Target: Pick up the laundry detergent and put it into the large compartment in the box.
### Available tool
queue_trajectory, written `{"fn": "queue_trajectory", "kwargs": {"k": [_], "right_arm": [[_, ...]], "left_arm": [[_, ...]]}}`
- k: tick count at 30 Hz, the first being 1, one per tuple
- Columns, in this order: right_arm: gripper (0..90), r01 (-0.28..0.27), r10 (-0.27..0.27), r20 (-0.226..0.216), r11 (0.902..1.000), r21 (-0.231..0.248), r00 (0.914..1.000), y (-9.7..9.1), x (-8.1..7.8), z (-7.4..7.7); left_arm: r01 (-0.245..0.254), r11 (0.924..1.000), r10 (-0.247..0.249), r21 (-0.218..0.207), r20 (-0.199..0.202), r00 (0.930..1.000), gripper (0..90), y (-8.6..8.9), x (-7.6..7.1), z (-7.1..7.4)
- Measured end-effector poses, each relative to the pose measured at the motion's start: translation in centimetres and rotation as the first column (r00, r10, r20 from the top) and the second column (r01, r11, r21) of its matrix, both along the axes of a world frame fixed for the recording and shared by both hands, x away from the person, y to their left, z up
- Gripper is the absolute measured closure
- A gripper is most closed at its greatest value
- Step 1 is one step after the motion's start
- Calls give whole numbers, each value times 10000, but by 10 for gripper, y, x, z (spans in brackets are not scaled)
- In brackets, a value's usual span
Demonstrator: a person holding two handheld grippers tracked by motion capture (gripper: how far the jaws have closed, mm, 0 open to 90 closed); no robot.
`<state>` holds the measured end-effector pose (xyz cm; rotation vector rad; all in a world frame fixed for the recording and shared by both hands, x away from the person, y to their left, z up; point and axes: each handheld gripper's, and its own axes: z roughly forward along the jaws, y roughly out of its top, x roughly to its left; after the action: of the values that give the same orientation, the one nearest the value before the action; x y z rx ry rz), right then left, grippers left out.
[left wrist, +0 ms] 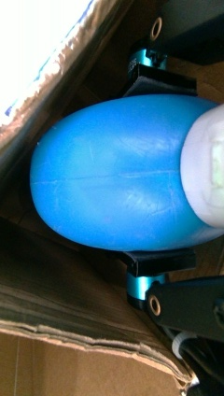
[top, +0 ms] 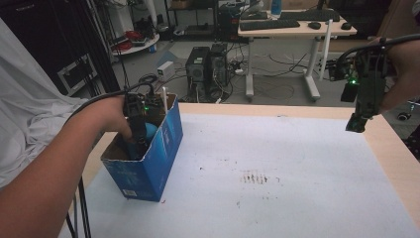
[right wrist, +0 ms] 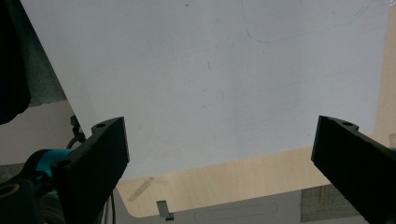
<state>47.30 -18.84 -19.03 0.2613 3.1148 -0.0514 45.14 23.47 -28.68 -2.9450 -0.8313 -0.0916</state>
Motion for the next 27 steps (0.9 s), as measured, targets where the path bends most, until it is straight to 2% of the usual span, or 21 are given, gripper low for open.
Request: {"fn": "queue_trajectory", "kwargs": {"k": [15,27], "right_arm": [[31,86,-86,-36,10000,-32,10000,-1,1,-3],[31,-5,5,-48,10000,-20,10000,0,1,-5]], "left_arm": [[-77,9988,67,-493,-202,9998,334,2,-1,6],[-260,9978,243,-610,-283,9993,293,4,-2,16]]}}
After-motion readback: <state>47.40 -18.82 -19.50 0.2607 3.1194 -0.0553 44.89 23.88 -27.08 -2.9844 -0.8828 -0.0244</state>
